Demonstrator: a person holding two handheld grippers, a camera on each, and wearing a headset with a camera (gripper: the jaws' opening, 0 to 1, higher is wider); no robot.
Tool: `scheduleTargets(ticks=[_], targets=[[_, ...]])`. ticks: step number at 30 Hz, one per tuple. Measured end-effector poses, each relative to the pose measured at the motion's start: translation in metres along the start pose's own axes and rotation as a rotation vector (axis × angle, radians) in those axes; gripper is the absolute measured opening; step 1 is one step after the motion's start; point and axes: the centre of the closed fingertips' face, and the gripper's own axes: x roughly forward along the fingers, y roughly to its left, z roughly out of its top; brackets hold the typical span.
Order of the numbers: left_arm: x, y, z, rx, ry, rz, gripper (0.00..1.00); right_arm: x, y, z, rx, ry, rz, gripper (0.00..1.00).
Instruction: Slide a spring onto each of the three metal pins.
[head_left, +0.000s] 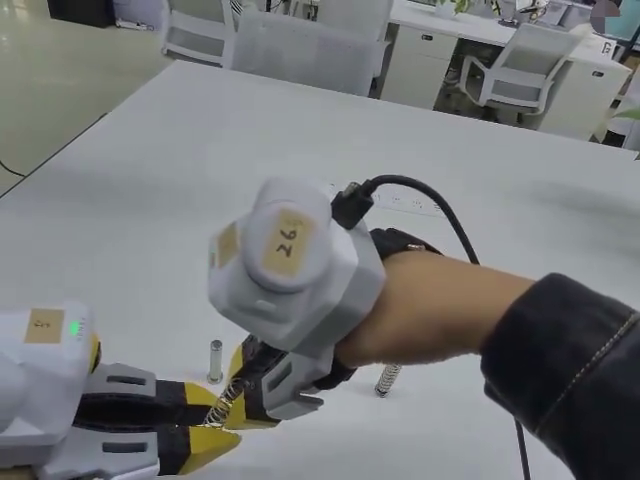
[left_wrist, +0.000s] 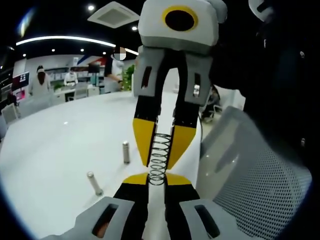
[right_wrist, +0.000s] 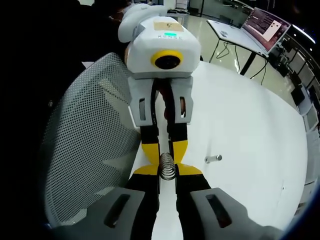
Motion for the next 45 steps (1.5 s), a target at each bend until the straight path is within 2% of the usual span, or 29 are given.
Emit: scheduleTargets(ticks=[23, 33, 45], targets=[[0.002, 0.000, -0.001, 0.002, 0.001, -0.001, 0.03, 0.001, 0.001, 0.004, -0.022, 0.020, 0.007, 0.08], [-0.002, 0.003, 0.000, -0.009, -0.013, 0.014, 0.08, 0.000, -0.004, 0.003, -0.024, 0.027, -0.005, 0.08], [-0.012, 0.010, -0.006, -0.046, -0.008, 0.060, 0.17, -0.003, -0.009, -0.006, -0.014, 0.047, -0.019, 0.08]])
